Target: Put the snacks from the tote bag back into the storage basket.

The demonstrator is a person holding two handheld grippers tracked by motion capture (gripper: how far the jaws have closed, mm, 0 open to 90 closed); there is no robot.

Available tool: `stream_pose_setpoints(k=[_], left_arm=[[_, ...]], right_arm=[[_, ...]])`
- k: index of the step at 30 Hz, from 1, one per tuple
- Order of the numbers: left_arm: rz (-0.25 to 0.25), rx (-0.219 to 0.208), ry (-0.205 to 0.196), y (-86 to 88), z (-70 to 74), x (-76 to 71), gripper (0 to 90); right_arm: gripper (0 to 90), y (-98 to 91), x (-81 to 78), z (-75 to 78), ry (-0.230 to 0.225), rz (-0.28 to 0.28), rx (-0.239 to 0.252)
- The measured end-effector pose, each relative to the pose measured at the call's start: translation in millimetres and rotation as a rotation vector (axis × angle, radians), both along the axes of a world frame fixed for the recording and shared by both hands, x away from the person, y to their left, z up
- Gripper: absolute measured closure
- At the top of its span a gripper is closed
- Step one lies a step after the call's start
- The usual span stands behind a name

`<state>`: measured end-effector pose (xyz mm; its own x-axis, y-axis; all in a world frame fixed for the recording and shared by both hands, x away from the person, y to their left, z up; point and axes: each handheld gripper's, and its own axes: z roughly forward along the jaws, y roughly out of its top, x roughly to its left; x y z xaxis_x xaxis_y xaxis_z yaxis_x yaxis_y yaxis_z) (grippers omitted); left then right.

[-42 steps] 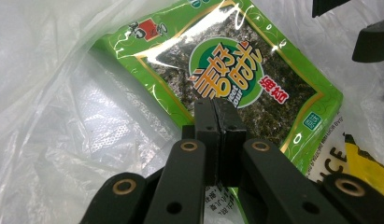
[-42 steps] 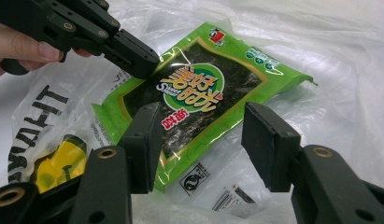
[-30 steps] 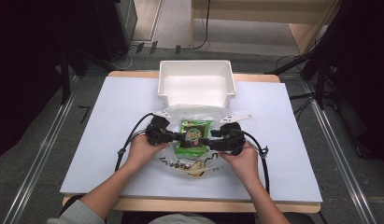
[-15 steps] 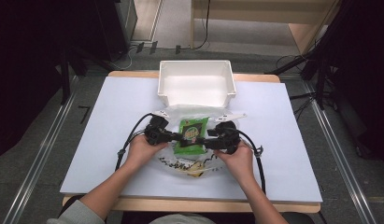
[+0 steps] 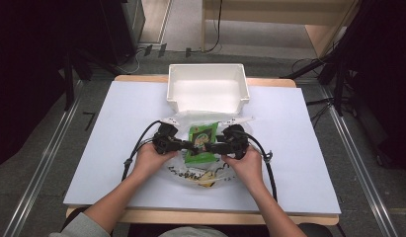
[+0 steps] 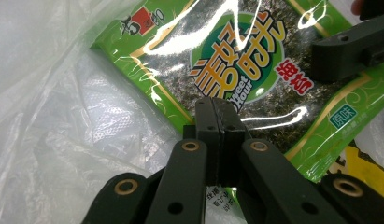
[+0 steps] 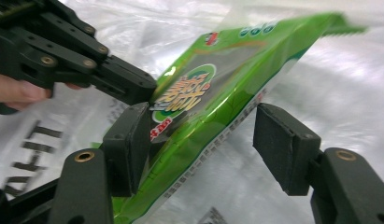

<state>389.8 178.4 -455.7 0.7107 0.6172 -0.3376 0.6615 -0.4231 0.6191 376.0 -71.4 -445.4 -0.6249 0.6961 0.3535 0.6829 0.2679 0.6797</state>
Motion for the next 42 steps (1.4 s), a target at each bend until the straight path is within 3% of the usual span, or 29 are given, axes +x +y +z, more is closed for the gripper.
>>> stream_pose_setpoints(k=[12,14,18,25,29,33,37,42], left_arm=[[-0.01,-0.027,0.002,1.9,-1.8,-0.4,89.2],[-0.008,-0.032,0.022,2.6,0.3,-0.1,83.5],[0.003,-0.045,0.001,5.6,4.9,-1.2,77.4],[0.023,-0.043,0.003,12.7,10.9,-1.2,68.6],[0.037,-0.066,-0.006,19.7,16.1,-1.8,66.5],[0.058,-0.094,-0.008,27.6,19.8,-1.1,65.5],[0.053,-0.086,-0.008,31.2,23.3,-2.9,65.1],[0.044,-0.099,-0.011,32.7,25.9,-6.6,61.3]], right_arm=[[43.4,12.1,6.1,-6.4,0.046,0.031,0.018],[44.0,11.3,6.1,-6.2,0.049,0.032,0.016],[45.9,10.2,4.4,-4.6,0.044,0.04,0.007],[49.5,7.4,1.6,-1.6,0.036,0.048,0.001],[53.7,4.7,-1.2,1.9,0.024,0.058,0.01],[58.4,2.3,-4.1,5.7,0.018,0.07,0.025],[63.7,-1.6,-4.5,7.0,0.035,0.078,0.041],[70.5,-7.6,-2.5,7.3,0.074,0.091,0.116]])
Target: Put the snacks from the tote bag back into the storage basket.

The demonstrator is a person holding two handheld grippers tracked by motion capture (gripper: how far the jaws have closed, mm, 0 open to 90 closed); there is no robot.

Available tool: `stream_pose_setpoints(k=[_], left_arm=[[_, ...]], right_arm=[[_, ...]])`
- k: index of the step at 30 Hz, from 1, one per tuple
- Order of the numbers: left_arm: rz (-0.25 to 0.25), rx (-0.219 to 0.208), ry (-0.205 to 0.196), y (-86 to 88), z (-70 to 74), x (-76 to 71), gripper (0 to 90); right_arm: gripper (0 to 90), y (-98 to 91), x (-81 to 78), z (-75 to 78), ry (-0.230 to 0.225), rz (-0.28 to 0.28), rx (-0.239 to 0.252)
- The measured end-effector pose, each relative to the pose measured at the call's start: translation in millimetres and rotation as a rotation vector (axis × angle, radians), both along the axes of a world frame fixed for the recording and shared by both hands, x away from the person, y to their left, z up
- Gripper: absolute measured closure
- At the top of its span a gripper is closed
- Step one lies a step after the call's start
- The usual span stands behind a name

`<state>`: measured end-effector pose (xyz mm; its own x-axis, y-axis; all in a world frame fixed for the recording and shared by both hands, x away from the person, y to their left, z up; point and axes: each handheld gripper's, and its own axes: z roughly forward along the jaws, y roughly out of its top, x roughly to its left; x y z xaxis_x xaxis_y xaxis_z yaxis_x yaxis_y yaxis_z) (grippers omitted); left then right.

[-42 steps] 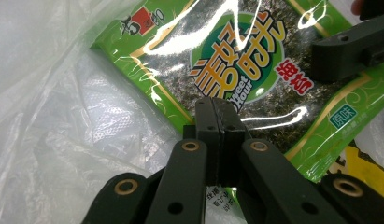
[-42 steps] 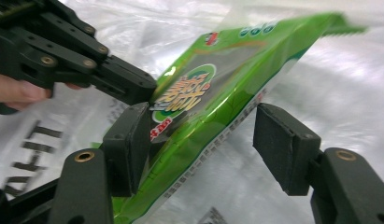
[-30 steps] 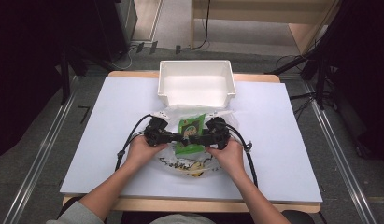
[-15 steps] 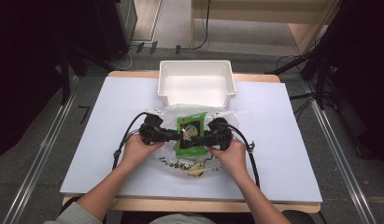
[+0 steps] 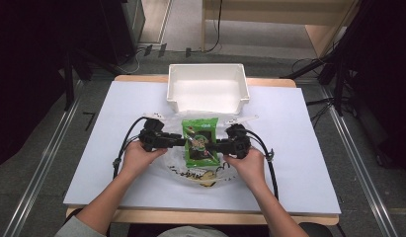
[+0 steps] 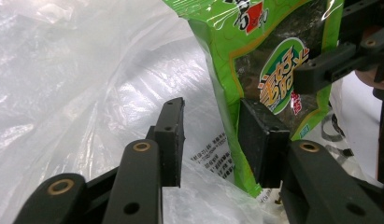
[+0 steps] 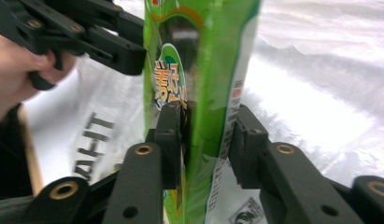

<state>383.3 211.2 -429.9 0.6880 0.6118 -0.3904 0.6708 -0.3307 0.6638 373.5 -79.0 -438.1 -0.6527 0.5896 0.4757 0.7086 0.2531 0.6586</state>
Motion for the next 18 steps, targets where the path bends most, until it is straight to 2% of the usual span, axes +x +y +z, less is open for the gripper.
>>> stream_pose_setpoints(k=[3,7,10,13,18], left_arm=[[-0.013,-0.009,0.0,-0.7,0.5,-1.4,58.1],[-0.029,-0.008,-0.01,-2.6,2.5,-4.1,56.7],[-0.034,-0.017,-0.019,-3.2,3.9,-5.7,55.1],[-0.036,-0.018,-0.019,-3.1,3.9,-6.4,53.5],[-0.033,-0.012,-0.024,-1.6,3.3,-7.1,51.7]], right_arm=[[73.3,-0.3,-1.5,2.8,-0.002,0.017,0.038],[73.6,0.5,-4.2,6.0,-0.012,0.019,0.046],[73.7,-0.1,-6.3,9.5,-0.049,0.006,0.04],[73.7,-2.8,-7.2,12.6,-0.063,-0.004,0.052],[73.7,-6.2,-9.0,17.0,-0.089,-0.018,0.043]])
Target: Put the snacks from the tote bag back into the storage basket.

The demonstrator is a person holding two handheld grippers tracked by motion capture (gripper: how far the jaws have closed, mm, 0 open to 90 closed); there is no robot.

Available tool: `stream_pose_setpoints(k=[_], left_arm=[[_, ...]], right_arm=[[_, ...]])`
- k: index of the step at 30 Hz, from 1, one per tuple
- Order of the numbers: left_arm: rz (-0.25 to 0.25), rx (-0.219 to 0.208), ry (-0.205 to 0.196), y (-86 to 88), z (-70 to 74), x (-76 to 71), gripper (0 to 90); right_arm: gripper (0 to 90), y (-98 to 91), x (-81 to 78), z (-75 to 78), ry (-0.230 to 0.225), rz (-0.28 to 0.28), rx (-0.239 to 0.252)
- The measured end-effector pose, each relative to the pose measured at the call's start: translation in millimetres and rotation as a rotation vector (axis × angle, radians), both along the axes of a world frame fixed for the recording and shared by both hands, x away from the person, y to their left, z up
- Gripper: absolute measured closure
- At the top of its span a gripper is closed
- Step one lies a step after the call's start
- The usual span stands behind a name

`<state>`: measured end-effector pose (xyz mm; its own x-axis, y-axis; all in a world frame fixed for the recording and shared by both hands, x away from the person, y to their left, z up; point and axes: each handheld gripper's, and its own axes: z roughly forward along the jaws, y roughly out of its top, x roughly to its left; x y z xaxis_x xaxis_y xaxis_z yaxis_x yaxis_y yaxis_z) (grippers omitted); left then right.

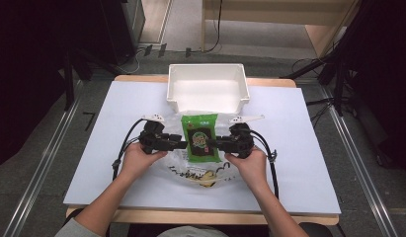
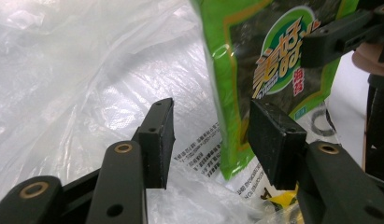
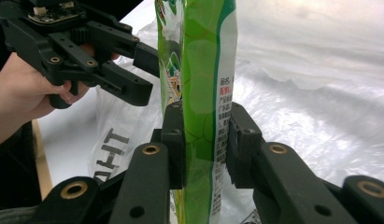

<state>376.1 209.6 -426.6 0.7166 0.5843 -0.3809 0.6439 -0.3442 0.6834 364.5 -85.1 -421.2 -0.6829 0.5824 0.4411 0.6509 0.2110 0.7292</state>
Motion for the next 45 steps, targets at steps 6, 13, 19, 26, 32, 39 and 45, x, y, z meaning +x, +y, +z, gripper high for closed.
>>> stream_pose_setpoints(k=[6,13,19,26,32,39,45], left_arm=[[0.005,0.012,-0.002,-0.2,-1.4,0.0,49.5],[0.006,0.028,0.001,-0.3,-4.8,0.5,47.2],[0.008,0.037,0.001,-0.6,-6.7,0.4,46.2],[0.002,0.046,0.004,-1.1,-8.4,1.2,45.6],[0.005,0.041,0.002,0.0,-8.4,2.0,45.4],[0.004,0.043,0.003,-0.6,-8.4,1.7,45.3],[0.007,0.041,0.008,-1.4,-9.8,2.2,45.3]], right_arm=[[73.7,-4.7,-0.1,2.8,-0.018,-0.012,-0.007],[73.6,-9.2,-0.3,6.7,-0.036,-0.026,-0.019],[73.6,-11.2,-0.3,9.8,-0.051,-0.035,-0.03],[73.6,-12.9,-1.0,12.8,-0.075,-0.042,-0.046],[73.6,-16.3,-1.9,18.2,-0.09,-0.053,-0.043],[73.6,-25.3,-1.5,26.3,-0.108,-0.077,-0.043],[73.6,-31.9,-0.1,32.9,-0.124,-0.096,-0.032]])
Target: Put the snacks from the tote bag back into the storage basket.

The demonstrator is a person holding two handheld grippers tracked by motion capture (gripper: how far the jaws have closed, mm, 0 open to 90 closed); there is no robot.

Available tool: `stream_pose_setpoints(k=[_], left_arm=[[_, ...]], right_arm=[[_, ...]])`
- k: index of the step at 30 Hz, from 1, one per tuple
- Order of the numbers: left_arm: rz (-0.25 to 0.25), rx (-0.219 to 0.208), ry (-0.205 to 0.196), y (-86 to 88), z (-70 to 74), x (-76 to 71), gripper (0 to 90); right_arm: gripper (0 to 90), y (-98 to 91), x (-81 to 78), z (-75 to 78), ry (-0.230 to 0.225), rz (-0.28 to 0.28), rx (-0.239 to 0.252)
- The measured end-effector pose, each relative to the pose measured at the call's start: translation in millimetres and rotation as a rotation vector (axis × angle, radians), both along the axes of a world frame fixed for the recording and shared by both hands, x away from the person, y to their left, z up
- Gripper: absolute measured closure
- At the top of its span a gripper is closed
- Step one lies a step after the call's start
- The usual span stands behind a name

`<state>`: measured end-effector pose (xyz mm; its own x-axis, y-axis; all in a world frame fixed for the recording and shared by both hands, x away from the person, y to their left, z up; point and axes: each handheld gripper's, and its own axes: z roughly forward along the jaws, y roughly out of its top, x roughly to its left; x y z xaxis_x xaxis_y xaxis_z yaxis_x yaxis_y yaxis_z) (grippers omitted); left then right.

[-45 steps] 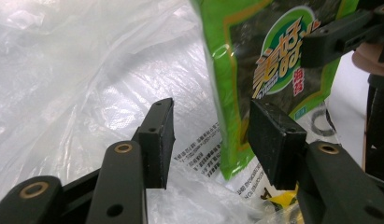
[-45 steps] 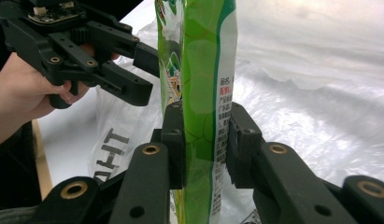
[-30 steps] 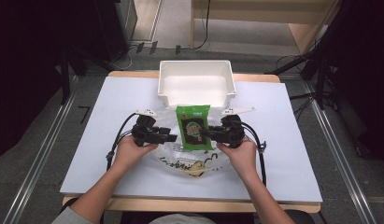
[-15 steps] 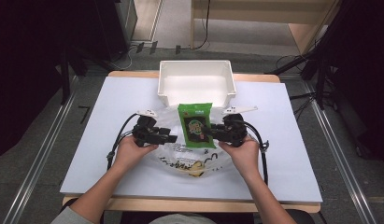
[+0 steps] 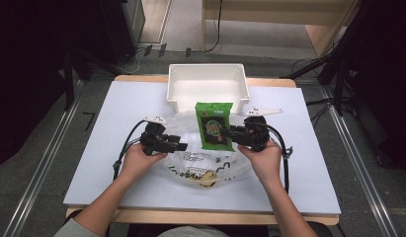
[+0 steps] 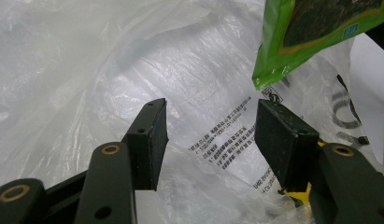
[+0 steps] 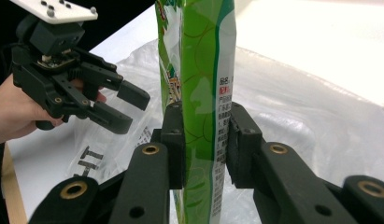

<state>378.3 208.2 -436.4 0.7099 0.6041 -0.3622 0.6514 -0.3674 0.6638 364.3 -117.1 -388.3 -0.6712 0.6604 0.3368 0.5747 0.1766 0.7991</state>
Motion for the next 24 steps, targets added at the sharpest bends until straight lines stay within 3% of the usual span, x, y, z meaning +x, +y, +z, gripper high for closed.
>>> stream_pose_setpoints(k=[8,24], left_arm=[[-0.004,0.008,0.005,-0.8,-1.4,0.6,45.3],[-0.001,0.003,0.013,-0.6,-1.9,0.5,45.1]], right_arm=[[73.6,-3.6,3.6,11.6,-0.026,-0.004,0.004],[73.6,-7.8,23.0,21.3,-0.017,-0.023,0.005]])
